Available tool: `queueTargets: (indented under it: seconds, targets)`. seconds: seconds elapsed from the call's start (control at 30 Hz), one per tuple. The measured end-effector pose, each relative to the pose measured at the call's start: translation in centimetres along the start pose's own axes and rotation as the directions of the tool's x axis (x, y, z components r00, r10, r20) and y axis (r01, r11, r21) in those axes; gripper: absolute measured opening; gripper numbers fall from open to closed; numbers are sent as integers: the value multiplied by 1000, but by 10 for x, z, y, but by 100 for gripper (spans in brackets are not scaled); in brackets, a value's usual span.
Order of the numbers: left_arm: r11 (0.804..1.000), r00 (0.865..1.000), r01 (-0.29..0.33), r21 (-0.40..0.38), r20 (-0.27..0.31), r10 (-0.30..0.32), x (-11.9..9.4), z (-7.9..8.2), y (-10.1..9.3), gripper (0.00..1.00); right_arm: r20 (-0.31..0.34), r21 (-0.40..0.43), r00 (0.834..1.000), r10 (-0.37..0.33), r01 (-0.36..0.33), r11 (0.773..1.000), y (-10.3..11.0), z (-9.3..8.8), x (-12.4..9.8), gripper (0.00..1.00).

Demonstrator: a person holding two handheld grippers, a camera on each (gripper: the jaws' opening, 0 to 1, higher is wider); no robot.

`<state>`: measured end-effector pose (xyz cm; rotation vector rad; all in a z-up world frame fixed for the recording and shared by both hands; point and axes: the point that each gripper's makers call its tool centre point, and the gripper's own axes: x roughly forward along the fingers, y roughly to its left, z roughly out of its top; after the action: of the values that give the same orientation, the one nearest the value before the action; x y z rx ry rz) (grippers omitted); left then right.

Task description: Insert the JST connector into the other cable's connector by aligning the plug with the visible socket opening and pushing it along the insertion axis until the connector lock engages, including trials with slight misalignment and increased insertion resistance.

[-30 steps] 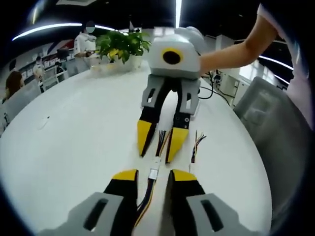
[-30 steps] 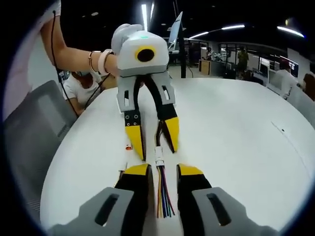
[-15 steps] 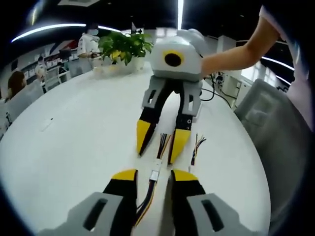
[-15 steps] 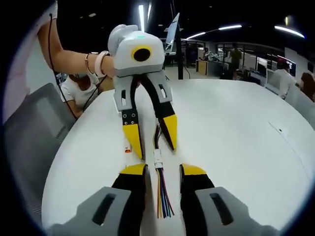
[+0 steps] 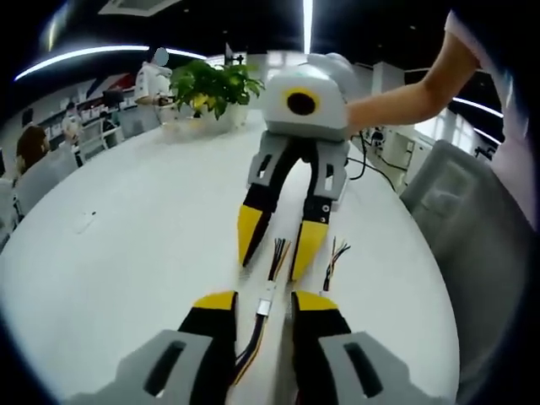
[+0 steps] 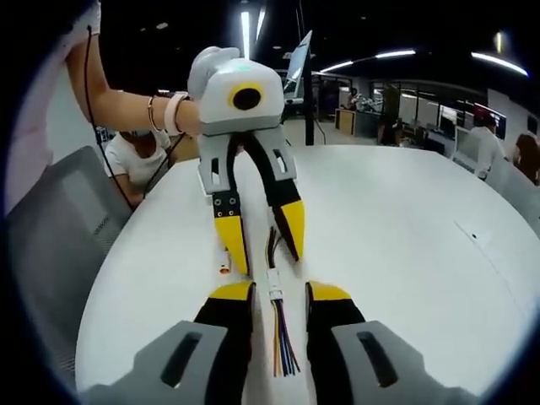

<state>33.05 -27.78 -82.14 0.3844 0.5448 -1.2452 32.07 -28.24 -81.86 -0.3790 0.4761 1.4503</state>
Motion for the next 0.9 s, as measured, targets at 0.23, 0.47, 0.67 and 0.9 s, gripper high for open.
queueTargets:
  seconds: [0.23,0.47,0.67,0.9]
  targets:
    - [1000,1000,-5,-1,-21,5,-2,-2,-2,20,5,-6,1000,-19,19,1000,-1,3,-3,21]
    - [1000,1000,-8,5,-7,8,-4,4,-4,20,5,-10,1000,-20,20,1000,2,4,-6,21]
    - [1000,1000,-7,11,-10,7,-6,5,-6,20,14,-12,1000,-23,24,1000,5,8,-9,21]
    - [1000,1000,-15,6,-20,15,-8,6,-8,20,14,-18,1000,-20,20,1000,9,11,-12,20]
